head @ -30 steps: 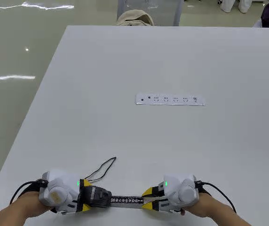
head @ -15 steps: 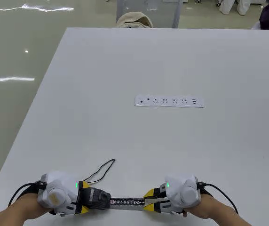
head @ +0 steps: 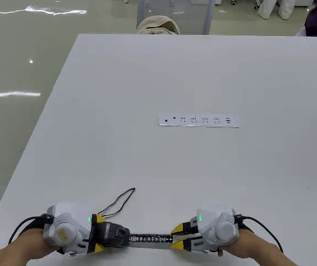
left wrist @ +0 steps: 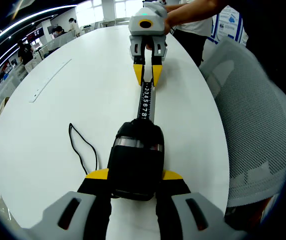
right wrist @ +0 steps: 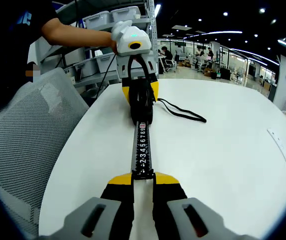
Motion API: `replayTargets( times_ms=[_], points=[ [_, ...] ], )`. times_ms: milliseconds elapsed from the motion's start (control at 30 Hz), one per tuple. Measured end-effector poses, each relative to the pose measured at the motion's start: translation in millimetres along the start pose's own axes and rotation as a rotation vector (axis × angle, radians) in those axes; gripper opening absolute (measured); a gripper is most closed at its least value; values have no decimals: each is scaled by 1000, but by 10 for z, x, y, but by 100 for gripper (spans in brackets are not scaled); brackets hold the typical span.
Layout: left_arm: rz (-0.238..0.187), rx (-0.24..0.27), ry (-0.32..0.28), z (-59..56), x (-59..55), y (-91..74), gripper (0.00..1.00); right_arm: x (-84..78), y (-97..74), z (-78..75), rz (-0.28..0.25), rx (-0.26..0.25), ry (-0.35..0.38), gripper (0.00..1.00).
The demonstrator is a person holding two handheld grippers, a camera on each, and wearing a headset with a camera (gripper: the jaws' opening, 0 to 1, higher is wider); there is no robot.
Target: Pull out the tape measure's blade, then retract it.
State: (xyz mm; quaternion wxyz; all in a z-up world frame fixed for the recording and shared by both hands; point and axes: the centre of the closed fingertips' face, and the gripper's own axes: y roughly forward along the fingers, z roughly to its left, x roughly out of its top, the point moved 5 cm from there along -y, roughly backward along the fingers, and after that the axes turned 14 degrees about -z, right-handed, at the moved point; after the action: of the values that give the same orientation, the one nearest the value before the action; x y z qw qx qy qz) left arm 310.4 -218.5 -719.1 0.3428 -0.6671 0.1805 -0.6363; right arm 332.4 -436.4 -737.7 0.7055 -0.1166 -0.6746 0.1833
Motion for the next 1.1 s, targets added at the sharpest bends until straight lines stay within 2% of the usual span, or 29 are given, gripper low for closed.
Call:
replayTargets(
  times_ms=[1100],
  points=[
    [1,-1,2,-4,9,-5,30,-53,-165,12,8,-2,8,10]
  ],
)
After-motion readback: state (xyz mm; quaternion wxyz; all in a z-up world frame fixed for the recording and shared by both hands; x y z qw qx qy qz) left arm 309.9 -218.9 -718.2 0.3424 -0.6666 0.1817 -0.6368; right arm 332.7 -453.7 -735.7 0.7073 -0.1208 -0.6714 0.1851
